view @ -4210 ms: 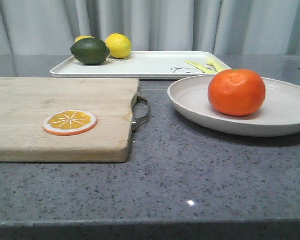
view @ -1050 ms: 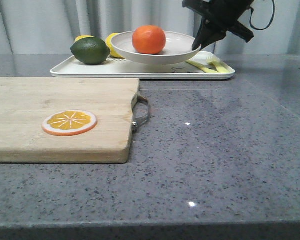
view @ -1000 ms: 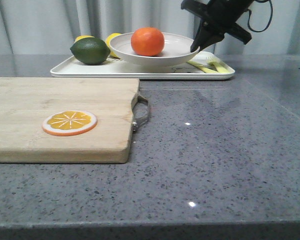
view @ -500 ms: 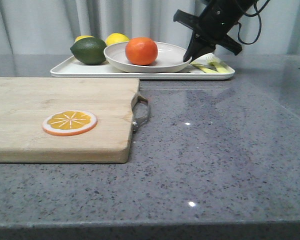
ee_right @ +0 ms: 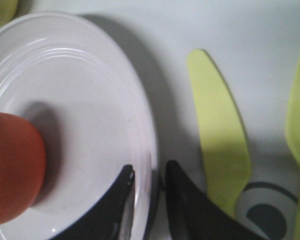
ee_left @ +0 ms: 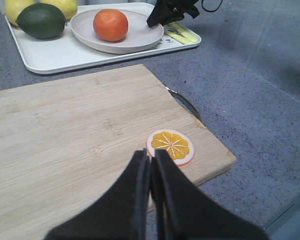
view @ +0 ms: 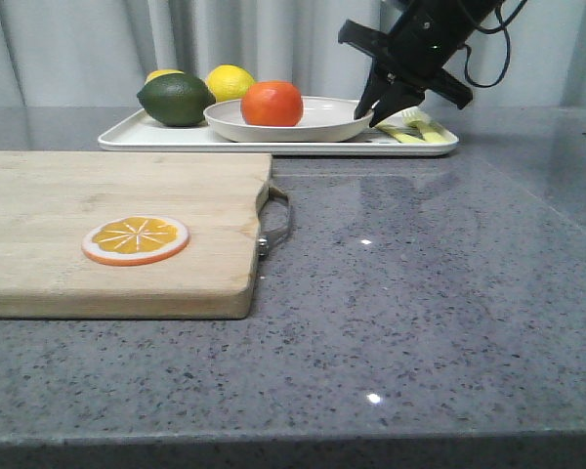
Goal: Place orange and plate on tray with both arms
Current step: 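Release the plate rim and raise the right gripper away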
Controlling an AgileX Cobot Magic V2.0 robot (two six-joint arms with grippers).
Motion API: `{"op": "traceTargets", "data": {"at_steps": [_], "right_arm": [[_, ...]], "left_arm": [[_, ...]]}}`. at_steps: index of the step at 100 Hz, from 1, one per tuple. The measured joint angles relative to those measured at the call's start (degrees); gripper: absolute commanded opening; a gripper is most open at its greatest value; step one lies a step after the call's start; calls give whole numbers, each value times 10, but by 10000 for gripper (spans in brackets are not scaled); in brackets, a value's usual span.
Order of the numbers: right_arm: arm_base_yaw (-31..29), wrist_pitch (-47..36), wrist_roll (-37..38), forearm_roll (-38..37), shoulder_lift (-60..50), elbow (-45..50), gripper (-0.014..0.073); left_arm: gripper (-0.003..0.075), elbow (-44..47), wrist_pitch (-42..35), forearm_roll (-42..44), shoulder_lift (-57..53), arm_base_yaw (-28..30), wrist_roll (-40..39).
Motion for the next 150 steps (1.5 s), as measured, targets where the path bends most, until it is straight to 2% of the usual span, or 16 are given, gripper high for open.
{"op": "traceTargets", "data": {"at_steps": [42, 79, 89, 106, 115, 150], "right_arm": [[0, 20, 0, -1, 0, 0, 241], [0, 40, 0, -43, -44, 0, 232], [0, 62, 0, -42, -59, 0, 181], [0, 107, 0, -65, -79, 0, 17], [0, 122, -1, -80, -89, 0, -36], [0, 129, -8, -97, -135, 28, -52]], "left_arm": [[-19, 0, 0, 0, 0, 0, 0], [-19, 2, 0, 0, 0, 0, 0], [-19, 6, 0, 0, 0, 0, 0], [-19, 6, 0, 0, 0, 0, 0], [-19, 6, 0, 0, 0, 0, 0], [-19, 6, 0, 0, 0, 0, 0]]}}
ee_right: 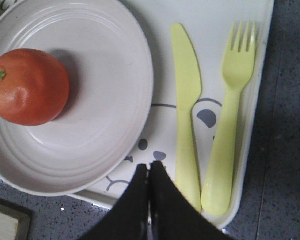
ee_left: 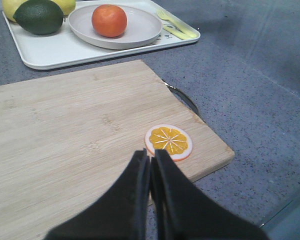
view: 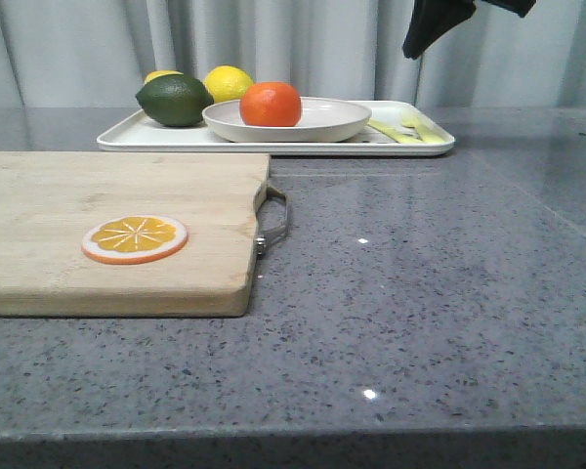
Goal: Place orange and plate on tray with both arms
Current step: 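Release the plate rim and raise the right gripper away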
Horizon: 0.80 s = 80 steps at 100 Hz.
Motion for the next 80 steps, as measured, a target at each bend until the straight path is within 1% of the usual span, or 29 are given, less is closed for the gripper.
{"op": "traceTargets", "data": {"at_steps": [12, 26, 50, 62, 80], "right_arm": [[0, 0, -8, -11, -41, 41, -52], [0, 0, -20, -19, -97, 109, -52], [0, -4, -35, -21, -203, 264, -52], [0, -47, -36, -21, -272, 357, -52], [0, -156, -60, -21, -392, 513, -52]], "left_arm": [[-19, 0, 1, 0, 0, 0, 0], [-19, 0, 1, 0, 0, 0, 0], [-19, 0, 1, 0, 0, 0, 0], [-19, 0, 1, 0, 0, 0, 0], [-19, 0, 1, 0, 0, 0, 0]]}}
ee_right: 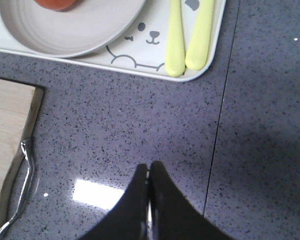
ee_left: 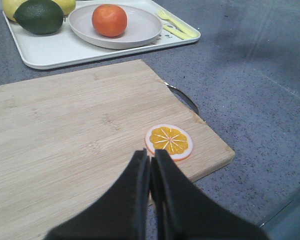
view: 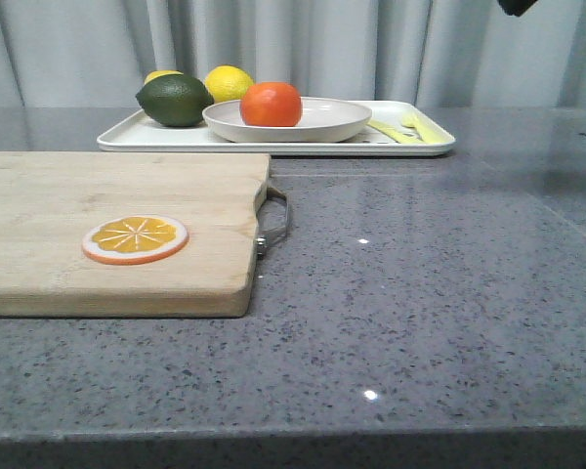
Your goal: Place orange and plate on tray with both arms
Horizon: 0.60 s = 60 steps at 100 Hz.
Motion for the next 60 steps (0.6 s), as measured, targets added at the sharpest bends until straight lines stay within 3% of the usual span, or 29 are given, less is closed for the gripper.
{"op": "traceTargets", "data": {"at_steps": [36, 60], "right_arm": [[0, -230, -52, 0, -256, 329, -52], [0, -312, -54, 0, -410, 500, -52]], "left_arm": [[-19, 0, 12, 0, 0, 0, 0], [-19, 0, 17, 0, -11, 0, 0]]}}
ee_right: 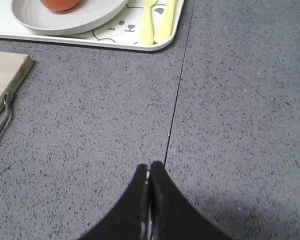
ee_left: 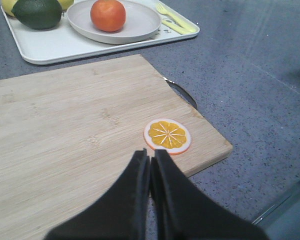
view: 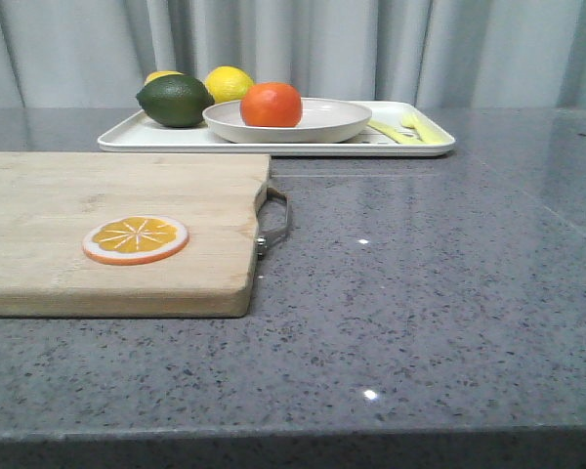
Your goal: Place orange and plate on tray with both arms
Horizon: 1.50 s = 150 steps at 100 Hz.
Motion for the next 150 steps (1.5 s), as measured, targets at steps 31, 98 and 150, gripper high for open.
{"op": "traceTargets", "data": {"at_steps": [31, 98, 150], "right_arm": [[0, -12, 0, 0, -175, 132, -52], [0, -4, 0, 1, -236, 144, -52], [0, -3, 0, 1, -236, 144, -52]], "left_arm": [[-19, 23, 21, 0, -47, 0, 0], [-19, 37, 24, 0, -65, 0, 0], [-19, 39, 12, 17, -65, 2, 0]]}}
